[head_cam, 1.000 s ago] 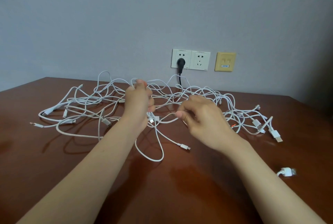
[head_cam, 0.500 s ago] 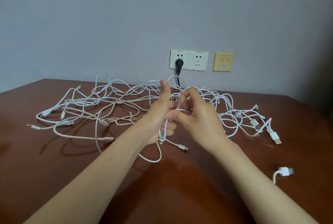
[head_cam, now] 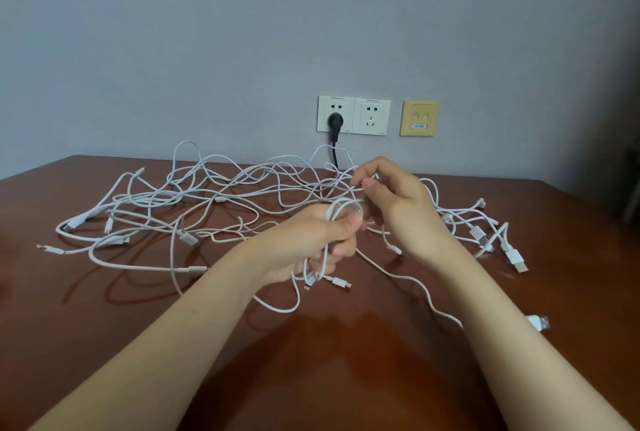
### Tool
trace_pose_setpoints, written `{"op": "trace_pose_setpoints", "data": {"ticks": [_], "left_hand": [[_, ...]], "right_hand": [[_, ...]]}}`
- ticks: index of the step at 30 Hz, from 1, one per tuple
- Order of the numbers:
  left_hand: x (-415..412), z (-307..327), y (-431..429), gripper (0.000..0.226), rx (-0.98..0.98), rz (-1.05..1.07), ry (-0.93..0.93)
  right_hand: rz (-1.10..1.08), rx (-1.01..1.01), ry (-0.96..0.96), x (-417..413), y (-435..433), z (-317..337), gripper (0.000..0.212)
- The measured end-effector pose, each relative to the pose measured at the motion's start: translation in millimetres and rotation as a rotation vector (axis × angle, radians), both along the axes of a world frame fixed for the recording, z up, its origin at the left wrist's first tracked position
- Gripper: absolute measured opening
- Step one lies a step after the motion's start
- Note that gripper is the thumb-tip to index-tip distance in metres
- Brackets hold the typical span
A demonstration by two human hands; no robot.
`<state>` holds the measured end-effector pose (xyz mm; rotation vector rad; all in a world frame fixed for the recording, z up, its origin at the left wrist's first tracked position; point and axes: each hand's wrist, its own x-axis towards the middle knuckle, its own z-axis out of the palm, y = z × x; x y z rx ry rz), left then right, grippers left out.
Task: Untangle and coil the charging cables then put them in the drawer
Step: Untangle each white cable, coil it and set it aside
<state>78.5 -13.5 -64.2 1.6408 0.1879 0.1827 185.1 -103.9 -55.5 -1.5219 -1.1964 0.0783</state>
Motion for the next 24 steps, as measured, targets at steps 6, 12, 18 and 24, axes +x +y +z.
{"op": "trace_pose_setpoints", "data": {"ticks": [6, 12, 18, 24], "left_hand": [[0.9, -4.5, 3.3, 0.024, 0.018, 0.099, 0.018], [-0.9, -2.2, 9.6, 0.027, 0.048, 0.14, 0.013], [-0.4, -0.6, 16.4, 0.03, -0.1, 0.283, -0.015], [3.0, -3.1, 16.5, 0.032, -0.094, 0.326, -0.013]], "right_hand": [[-0.101, -0.432, -0.169, 3.9, -3.9, 1.2, 0.028], [-0.132, -0.494, -0.209, 1.5, -7.2, 7.8, 0.032], [-0.151, -0.427, -0.205, 1.2, -18.7, 15.6, 0.029], [0.041, -0.246, 0.177, 0.7, -10.4, 11.9, 0.032]]}}
